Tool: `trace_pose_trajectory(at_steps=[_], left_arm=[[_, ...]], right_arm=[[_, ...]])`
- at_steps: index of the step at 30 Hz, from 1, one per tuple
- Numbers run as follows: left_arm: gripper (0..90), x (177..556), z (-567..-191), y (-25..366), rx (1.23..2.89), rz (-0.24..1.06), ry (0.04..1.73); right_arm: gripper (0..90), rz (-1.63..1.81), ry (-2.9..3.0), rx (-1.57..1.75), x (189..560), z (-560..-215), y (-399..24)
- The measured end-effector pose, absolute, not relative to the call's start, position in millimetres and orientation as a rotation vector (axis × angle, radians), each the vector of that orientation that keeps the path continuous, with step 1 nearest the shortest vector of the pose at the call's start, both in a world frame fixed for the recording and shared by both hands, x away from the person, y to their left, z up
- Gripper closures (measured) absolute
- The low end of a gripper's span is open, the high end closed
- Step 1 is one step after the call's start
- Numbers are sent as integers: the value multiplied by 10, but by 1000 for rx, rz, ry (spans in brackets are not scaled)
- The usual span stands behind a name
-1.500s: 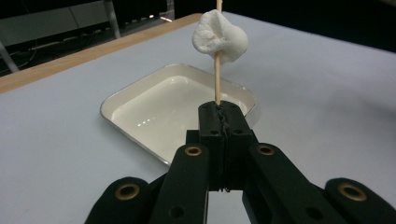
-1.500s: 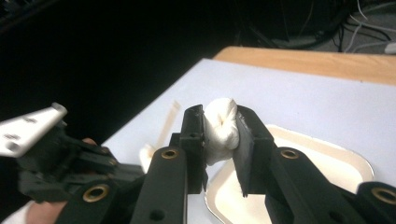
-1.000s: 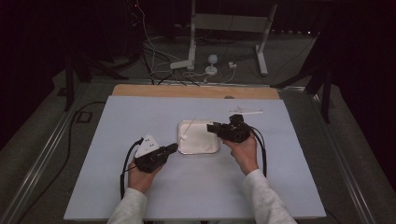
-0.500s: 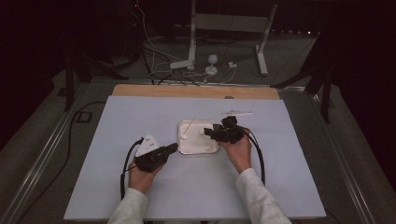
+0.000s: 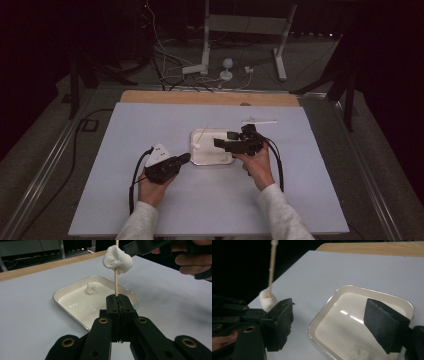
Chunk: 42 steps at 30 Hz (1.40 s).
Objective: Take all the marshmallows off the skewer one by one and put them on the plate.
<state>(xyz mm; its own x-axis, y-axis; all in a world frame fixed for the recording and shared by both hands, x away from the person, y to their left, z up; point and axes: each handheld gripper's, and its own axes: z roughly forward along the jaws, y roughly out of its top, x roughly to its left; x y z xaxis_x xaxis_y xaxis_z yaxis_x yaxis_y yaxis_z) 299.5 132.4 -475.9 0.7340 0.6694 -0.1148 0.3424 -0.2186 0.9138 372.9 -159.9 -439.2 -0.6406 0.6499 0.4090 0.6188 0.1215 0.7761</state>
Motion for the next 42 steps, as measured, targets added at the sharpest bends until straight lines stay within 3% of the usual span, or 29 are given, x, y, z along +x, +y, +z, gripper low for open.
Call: trace_pose_trajectory(at_steps=[16, 21, 31, 36, 38, 42], left_arm=[[900, 3002, -4748, 1318, 1785, 305, 790], [900, 3001, -4748, 1310, 1781, 296, 785], [900, 2991, -4742, 1286, 1773, 279, 755], [900, 2986, -4742, 1270, 1774, 270, 735], [900, 2985, -4743, 1263, 1779, 269, 731], [900, 2984, -4738, 1273, 1778, 271, 721]], right_arm=[[78, 1677, 2430, 1190, 3565, -4366, -1282], [91, 1694, 2461, 1163, 3542, -4385, -1205], [521, 1757, 2485, 1099, 3514, -4402, -1141], [622, 1778, 2512, 1134, 3537, -4430, -1115], [714, 1782, 2508, 1147, 3537, -4437, -1111], [755, 1804, 2500, 1146, 3528, -4423, -1112]])
